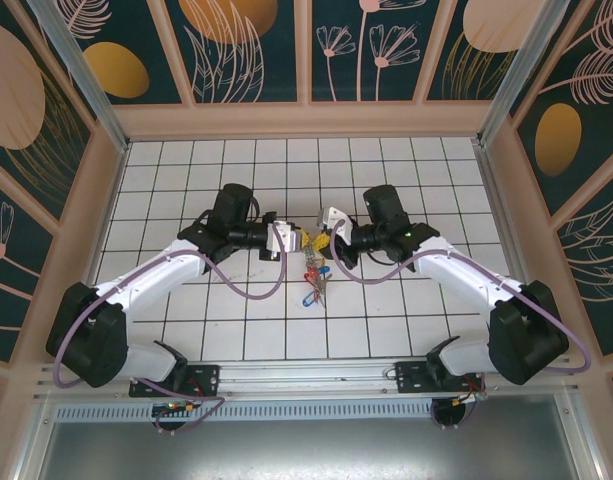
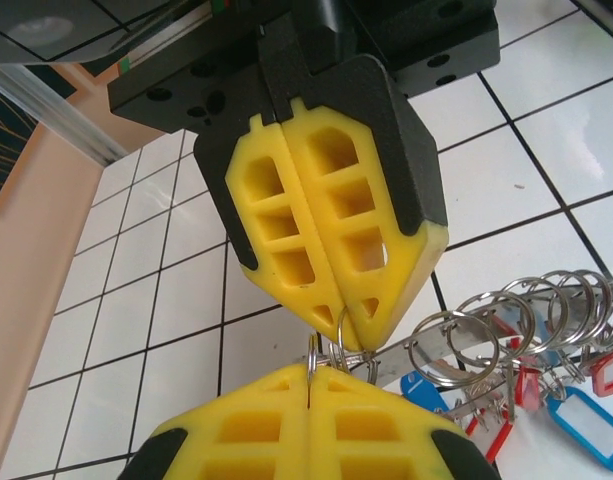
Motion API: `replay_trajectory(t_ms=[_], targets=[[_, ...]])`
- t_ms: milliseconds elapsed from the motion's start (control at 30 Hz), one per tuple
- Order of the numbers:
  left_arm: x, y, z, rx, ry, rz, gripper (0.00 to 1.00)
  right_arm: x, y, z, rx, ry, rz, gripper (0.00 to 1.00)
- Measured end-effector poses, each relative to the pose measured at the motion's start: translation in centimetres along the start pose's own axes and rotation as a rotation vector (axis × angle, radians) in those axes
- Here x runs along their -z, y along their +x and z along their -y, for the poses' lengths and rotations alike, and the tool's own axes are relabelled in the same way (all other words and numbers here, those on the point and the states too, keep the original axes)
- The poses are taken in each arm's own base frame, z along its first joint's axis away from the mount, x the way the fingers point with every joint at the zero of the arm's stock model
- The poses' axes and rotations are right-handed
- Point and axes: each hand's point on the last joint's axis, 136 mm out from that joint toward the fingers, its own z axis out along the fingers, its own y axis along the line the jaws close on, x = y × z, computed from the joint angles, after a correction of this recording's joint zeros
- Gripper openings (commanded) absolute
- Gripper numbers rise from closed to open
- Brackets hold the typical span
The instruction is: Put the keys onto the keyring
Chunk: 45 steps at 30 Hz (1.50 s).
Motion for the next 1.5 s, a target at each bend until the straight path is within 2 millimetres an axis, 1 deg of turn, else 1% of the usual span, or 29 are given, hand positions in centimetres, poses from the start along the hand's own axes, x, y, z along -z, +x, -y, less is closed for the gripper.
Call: replay_trajectory(t_ms=[200,400,600,800,967,1167,1300,1500], targets=[[0.1,0.4,0.1,-0.028,-0.011,-0.02,0.0,0.1,0.0,-0.2,-0.012,-0.016,0.003,0.0],[0.6,0.7,-0.9,-0.04,-0.065,-0.069,0.0,0.3,0.0,-0.6,-0.013,-0.03,-0.025,0.0],[1.7,-0.5,-2.1,-0.055,-0.132,-0.064,0.0,0.3,0.4,-1.1,-0.014,-0.046,-0.05,0.0],[2.7,-1.4,-2.7,-0.076,-0.169,-0.064,0.0,0.4,1.0,-1.0,-0.021,-0.035,-0.076,0.0],[3.3,-0.5,-2.2,-0.09,-0.159,-0.11,0.0,0.4,1.3,-0.8,-0.011,-0.021,-0.094,0.0],[3.2,1.2,-0.1,-0.069,-0.091,-0.147,0.0,0.7,0.2,-0.7,0.033,-0.023,-0.102,0.0],[3.0,1.8,0.9,-0.053,-0.064,-0.15,0.0,0.1,-0.6,-0.7,0.066,-0.043,-0.104,0.0],[2.9,1.9,1.3,-0.053,-0.05,-0.143,0.0,-1.0,0.1,-1.1,0.06,-0.093,-0.136,0.0]])
